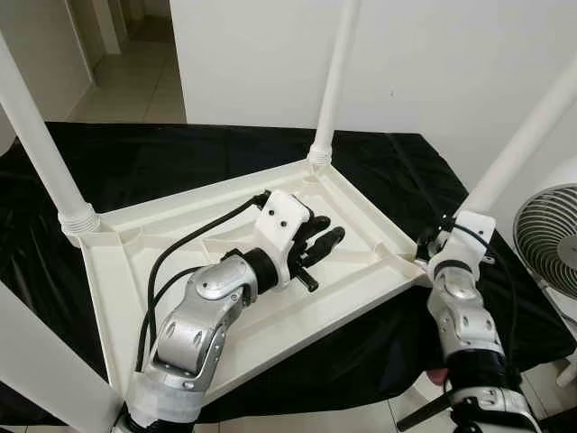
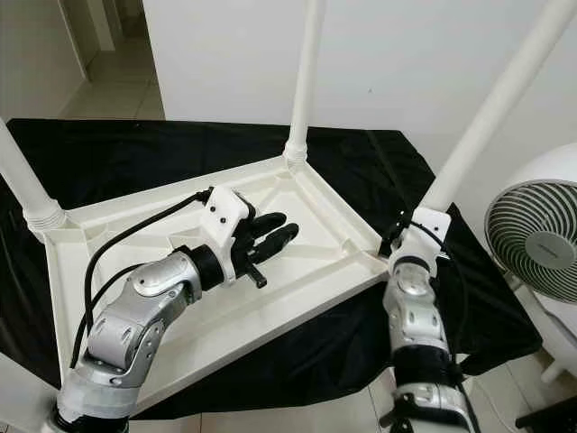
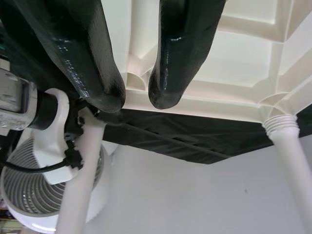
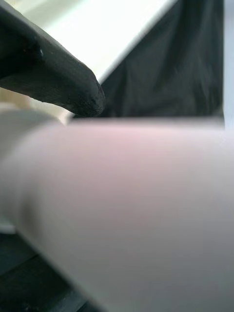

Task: Building children table

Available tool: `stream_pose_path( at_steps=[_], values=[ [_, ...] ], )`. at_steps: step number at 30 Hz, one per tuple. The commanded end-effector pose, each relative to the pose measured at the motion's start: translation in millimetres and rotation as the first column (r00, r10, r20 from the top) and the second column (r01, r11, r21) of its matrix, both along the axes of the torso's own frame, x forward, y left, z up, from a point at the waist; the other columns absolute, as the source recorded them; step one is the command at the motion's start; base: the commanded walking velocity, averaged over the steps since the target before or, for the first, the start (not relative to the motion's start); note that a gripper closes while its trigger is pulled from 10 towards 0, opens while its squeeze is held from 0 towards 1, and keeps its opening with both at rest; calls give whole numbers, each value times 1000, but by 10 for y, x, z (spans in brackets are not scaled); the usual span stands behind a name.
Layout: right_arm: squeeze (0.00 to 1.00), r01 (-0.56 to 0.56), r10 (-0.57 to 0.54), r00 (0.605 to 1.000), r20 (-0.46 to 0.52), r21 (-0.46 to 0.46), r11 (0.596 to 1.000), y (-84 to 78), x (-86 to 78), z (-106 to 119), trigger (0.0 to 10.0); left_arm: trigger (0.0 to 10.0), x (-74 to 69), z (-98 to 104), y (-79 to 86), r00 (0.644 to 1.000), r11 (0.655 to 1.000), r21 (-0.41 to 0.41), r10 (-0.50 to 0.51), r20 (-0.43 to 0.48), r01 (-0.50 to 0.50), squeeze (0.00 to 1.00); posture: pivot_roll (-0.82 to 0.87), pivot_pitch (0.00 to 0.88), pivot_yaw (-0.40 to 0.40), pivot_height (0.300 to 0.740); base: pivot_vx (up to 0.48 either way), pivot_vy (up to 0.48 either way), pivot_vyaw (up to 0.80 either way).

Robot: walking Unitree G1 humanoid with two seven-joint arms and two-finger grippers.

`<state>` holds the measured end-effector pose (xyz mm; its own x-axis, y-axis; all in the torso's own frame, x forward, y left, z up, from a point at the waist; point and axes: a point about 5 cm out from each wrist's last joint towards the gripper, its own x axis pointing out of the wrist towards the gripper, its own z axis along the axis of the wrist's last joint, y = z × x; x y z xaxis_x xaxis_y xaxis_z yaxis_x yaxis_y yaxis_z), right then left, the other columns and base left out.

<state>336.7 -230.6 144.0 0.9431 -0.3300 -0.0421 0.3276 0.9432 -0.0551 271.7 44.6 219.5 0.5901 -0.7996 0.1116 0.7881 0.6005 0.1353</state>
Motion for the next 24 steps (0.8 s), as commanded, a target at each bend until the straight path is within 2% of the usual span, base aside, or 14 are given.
stream_pose_path(
  at_steps=[1,6,8,11,19,20,24],
  values=[
    [0,-44,44,999,-15,4,999,-12,-8,-39,10000,10000,9,-8,16,998,998,-7,66,-10,-66,0,17,61,-55,740,0,0,0],
    [0,-195,194,981,-17,-36,980,-67,-40,-61,10000,10000,-29,-101,-25,999,999,26,31,-42,-30,0,14,64,-51,740,0,0,0],
    [0,-195,194,981,-17,-36,980,-67,-40,-61,10000,10000,-29,-101,-25,999,999,26,31,-42,-30,0,14,64,-51,740,0,0,0],
    [0,-286,286,958,-8,-56,957,-113,-48,-28,10000,10000,-87,-224,-92,996,998,58,-4,-89,9,0,11,67,-46,740,0,0,0],
    [0,-331,332,943,1,-77,941,-142,-44,14,10000,10000,-115,-315,-138,993,997,75,-6,-115,15,0,12,71,-44,740,0,0,0],
    [0,-362,364,932,5,-94,928,-174,-43,45,10000,10000,-128,-395,-170,992,995,95,-1,-126,13,0,13,72,-44,740,0,0,0],
    [0,-388,391,920,4,-102,916,-180,-47,56,10000,10000,-133,-430,-182,991,995,104,1,-132,13,0,13,72,-45,740,0,0,0]
  ],
)
